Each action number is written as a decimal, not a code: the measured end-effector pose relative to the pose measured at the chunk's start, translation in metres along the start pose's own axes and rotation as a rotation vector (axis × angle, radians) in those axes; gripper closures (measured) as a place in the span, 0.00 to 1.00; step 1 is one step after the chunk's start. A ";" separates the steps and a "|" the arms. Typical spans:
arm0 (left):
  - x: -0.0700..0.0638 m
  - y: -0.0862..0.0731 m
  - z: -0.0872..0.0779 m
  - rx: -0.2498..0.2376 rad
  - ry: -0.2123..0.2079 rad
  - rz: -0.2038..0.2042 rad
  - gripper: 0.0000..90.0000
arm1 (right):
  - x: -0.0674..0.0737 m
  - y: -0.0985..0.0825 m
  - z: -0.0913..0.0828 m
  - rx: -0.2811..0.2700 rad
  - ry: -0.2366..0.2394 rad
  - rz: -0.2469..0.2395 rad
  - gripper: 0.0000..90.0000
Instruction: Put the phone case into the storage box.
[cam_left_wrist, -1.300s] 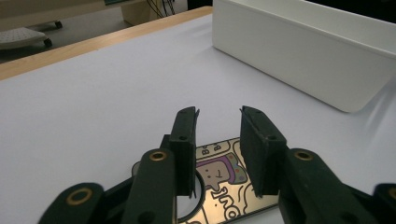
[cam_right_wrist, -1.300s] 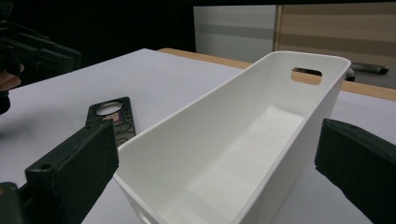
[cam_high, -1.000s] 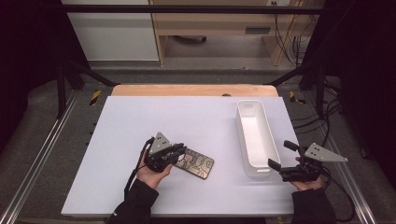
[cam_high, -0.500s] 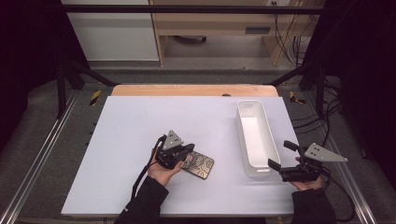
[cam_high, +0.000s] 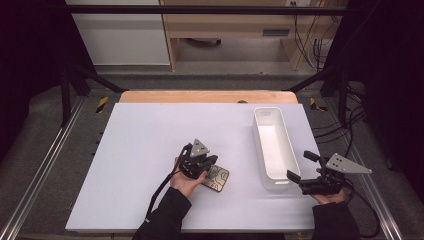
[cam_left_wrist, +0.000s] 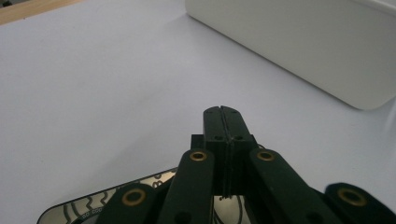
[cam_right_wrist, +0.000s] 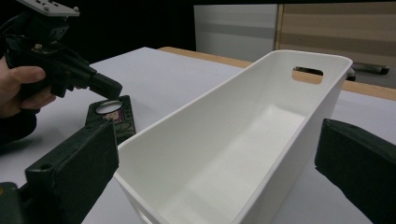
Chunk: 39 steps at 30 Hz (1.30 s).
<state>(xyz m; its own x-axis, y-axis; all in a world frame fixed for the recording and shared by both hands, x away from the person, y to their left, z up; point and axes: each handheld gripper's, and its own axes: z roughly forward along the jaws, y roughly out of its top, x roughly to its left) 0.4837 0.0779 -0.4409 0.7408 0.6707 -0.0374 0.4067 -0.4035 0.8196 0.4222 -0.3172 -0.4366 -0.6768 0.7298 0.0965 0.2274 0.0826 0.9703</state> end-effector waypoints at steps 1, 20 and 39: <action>0.000 0.000 0.004 0.014 0.000 0.000 0.99 | 0.000 0.000 0.000 0.002 0.001 -0.001 0.00; -0.007 0.000 0.039 0.109 0.006 0.013 0.99 | 0.000 0.000 0.001 0.004 0.003 -0.004 0.00; -0.011 -0.001 0.056 0.189 0.003 0.033 0.99 | 0.000 0.000 0.000 0.002 0.002 -0.004 0.00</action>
<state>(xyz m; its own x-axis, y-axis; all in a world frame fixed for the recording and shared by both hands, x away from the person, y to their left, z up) 0.5054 0.0363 -0.4736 0.7540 0.6568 -0.0109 0.4756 -0.5344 0.6987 0.4222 -0.3176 -0.4366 -0.6789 0.7283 0.0932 0.2259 0.0863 0.9703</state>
